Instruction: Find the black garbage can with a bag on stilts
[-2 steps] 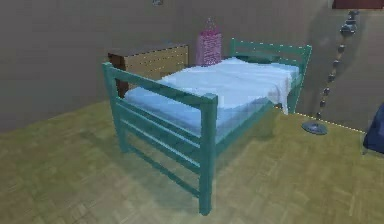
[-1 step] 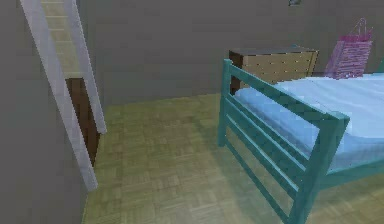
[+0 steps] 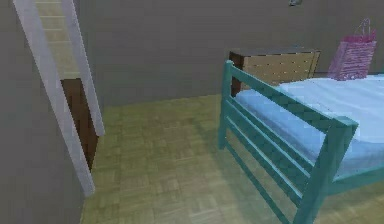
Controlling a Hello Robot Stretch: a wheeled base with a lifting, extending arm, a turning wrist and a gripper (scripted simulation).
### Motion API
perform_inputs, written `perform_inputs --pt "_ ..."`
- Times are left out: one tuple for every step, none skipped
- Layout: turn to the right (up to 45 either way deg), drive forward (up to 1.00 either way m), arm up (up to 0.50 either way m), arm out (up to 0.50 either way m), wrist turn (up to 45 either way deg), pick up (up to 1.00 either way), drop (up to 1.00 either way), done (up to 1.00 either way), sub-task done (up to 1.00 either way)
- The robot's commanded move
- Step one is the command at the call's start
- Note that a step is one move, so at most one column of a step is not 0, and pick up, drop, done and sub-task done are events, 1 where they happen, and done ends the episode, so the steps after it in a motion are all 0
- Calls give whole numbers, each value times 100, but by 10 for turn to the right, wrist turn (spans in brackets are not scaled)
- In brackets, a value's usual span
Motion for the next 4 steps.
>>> perform_inputs --pt "-180 0 0 0 0 0 0 0 0" --pt "0 100 0 0 0 0 0 0 0" --pt "0 90 0 0 0 0 0 0 0" --pt "-450 0 0 0 0 0 0 0 0"
